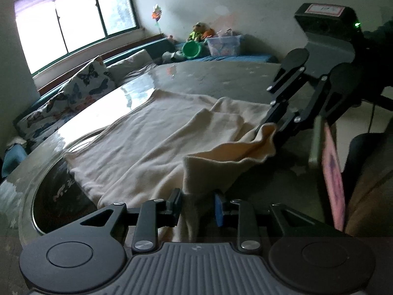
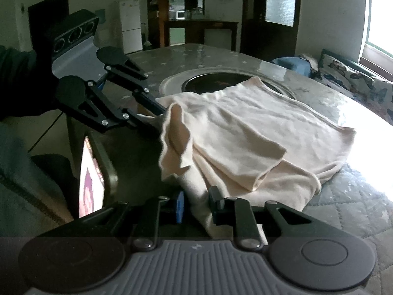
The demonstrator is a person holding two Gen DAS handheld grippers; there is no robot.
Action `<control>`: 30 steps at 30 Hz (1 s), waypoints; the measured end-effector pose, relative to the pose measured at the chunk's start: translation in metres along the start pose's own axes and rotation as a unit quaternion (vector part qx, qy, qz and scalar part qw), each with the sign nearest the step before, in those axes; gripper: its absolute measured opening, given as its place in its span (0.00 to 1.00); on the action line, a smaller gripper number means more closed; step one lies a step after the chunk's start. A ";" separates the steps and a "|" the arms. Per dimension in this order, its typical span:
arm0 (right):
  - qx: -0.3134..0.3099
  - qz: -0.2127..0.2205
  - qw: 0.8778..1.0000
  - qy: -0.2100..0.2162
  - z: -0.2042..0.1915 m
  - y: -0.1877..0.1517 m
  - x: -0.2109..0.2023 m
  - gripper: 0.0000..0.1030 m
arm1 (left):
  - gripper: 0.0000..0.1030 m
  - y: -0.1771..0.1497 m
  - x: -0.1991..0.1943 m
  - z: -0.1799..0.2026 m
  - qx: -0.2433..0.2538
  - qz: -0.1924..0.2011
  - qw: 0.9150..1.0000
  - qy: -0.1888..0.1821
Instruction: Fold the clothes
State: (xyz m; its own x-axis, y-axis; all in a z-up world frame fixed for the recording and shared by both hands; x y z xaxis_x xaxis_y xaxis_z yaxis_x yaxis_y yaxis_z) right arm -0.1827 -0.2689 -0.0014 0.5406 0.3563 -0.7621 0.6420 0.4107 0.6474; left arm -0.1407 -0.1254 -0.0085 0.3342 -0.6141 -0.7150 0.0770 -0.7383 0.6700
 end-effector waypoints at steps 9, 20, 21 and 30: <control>0.015 0.030 0.999 -0.019 0.001 0.004 -0.008 0.10 | 0.21 0.002 -0.005 0.009 0.019 0.014 1.000 0.007; 0.066 0.063 0.995 -0.036 0.024 0.017 -0.012 0.08 | 0.48 -0.007 -0.005 0.006 0.019 0.010 0.999 0.046; 0.069 0.066 0.995 -0.037 0.027 0.018 -0.012 0.08 | 0.48 -0.007 -0.003 0.006 0.021 0.009 0.999 0.048; 0.075 0.080 0.993 -0.045 0.043 0.034 -0.010 0.07 | 0.15 0.002 0.003 -0.002 0.014 0.026 0.997 0.067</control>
State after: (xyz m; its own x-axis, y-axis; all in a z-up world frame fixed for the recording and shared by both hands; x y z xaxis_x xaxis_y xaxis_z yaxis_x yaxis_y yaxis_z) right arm -0.1425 -0.2949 0.0284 0.6836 0.3282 -0.6518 0.6146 0.2228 0.7568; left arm -0.1374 -0.1278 -0.0085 0.4590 -0.6113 -0.6447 0.0295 -0.7147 0.6988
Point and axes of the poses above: each gripper's, at about its wrist camera, not at the fingertips, and x roughly the way its jaws point, z to its right, y to its top, the point moved 6 cm from there along x, roughly the way its jaws point, and after that the axes turned 7 degrees about -z, right-handed, at the moved point
